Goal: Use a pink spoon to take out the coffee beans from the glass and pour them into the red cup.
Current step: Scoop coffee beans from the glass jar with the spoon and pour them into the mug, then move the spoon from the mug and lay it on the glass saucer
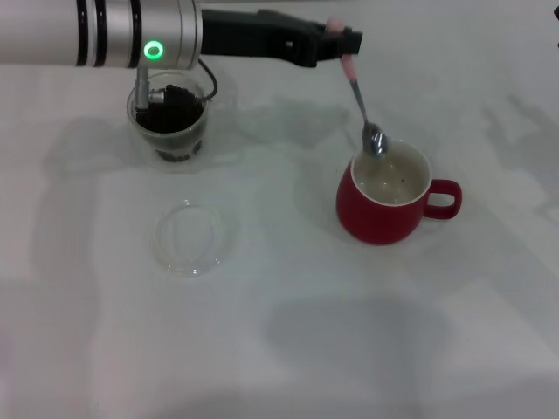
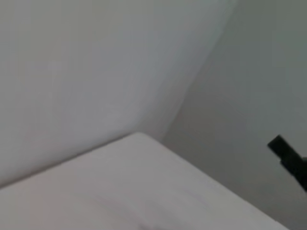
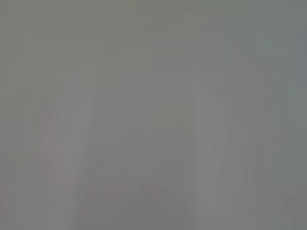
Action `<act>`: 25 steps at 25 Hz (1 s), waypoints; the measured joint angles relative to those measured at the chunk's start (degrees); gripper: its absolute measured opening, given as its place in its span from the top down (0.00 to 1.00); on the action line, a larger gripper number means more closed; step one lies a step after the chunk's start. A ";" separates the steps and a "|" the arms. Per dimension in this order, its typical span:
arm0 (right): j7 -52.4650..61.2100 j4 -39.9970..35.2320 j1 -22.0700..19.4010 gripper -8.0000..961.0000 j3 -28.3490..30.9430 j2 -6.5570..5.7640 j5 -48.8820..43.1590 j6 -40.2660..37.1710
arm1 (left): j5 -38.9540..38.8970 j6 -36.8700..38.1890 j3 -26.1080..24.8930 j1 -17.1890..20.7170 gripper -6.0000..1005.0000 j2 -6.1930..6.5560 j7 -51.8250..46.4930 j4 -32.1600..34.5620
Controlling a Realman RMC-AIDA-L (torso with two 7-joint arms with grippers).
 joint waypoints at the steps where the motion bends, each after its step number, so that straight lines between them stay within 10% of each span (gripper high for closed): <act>1: 0.00 0.02 -0.01 0.53 0.00 -0.02 0.01 0.00 | -0.46 0.00 0.02 0.08 0.84 0.00 0.21 0.40; 15: 0.00 0.09 -0.33 0.53 0.00 -0.05 1.50 0.12 | -5.01 2.26 -0.47 12.27 0.84 1.02 -1.11 7.94; 25: -0.14 0.13 -0.69 0.53 4.44 -0.25 3.48 1.16 | -6.36 8.15 -7.33 25.65 0.83 4.70 -1.43 10.37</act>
